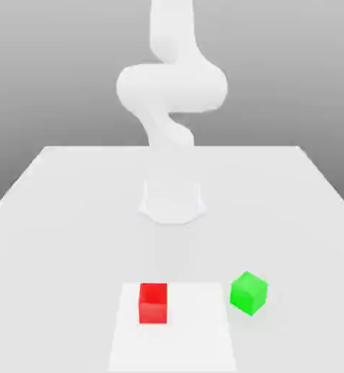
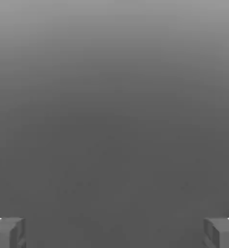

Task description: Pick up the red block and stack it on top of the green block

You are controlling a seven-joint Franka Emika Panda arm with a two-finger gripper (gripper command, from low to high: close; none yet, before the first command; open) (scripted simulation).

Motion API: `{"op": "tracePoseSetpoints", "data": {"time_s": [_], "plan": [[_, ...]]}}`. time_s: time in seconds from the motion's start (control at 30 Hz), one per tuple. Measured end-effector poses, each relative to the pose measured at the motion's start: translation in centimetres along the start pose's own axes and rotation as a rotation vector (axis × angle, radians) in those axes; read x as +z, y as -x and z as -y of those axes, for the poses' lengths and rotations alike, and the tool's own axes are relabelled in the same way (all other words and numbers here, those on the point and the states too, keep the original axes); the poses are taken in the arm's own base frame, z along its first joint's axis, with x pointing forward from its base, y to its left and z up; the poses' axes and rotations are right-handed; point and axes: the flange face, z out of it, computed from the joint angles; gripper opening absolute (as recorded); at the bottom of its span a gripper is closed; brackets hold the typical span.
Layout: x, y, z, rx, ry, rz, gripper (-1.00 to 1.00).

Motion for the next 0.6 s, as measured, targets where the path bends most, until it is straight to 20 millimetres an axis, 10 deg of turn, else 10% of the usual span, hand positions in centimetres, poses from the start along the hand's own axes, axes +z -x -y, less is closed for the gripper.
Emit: {"op": "tracePoseSetpoints", "data": {"time_s": [0.3, 0.6], "plan": [[21.2, 5.9, -7.9, -0.028, 0.277, 0.21, 0.0], [33.2, 16.7, -20.5, -0.018, 0.466, 0.474, 0.0]]}}
